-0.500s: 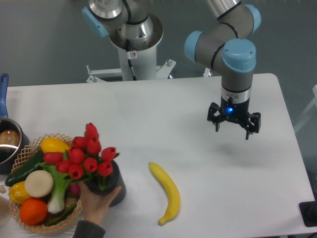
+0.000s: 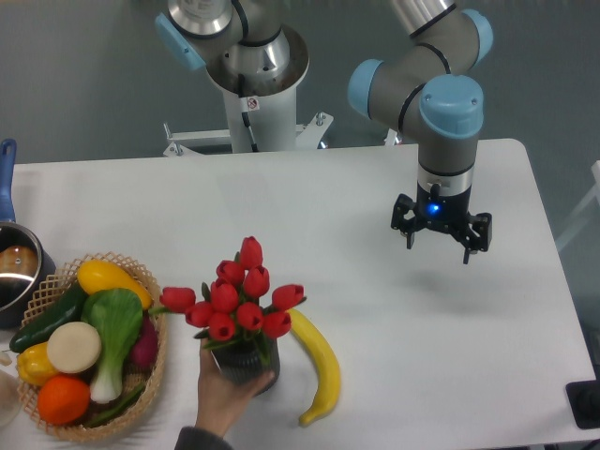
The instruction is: Pick up the flowers from the vase
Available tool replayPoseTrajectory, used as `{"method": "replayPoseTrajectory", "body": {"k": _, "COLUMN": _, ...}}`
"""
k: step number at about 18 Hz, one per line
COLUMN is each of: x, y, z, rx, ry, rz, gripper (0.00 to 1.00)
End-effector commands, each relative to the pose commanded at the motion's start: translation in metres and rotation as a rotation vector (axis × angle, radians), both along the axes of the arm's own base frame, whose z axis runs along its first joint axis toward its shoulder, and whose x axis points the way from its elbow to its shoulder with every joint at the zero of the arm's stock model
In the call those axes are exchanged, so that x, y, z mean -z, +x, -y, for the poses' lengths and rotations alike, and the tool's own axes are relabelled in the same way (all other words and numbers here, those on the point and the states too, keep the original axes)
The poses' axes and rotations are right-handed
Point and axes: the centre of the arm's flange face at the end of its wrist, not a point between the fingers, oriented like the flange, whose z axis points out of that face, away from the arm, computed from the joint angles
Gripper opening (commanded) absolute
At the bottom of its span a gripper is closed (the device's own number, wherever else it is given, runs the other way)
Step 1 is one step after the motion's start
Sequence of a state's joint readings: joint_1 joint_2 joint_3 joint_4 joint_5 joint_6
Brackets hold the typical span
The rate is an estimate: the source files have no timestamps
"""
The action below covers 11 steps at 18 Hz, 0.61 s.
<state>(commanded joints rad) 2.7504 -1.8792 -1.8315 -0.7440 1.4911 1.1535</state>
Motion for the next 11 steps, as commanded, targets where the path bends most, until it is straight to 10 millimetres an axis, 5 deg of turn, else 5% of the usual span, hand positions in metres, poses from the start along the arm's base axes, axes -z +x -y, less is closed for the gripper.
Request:
{"method": "replayPoseTrajectory", "body": {"k": 7, "x": -0.038, "y": 0.031, "z": -0.034, "rx": -0.05, "ry": 0.209, "rz": 0.036, "gripper": 1.0}}
{"method": "replayPoseTrajectory", "body": {"k": 11, "x": -0.042, "y": 0.049, "z": -0.052, "rx": 0.003, "ry": 0.229, "rz": 0.039, "gripper": 1.0}}
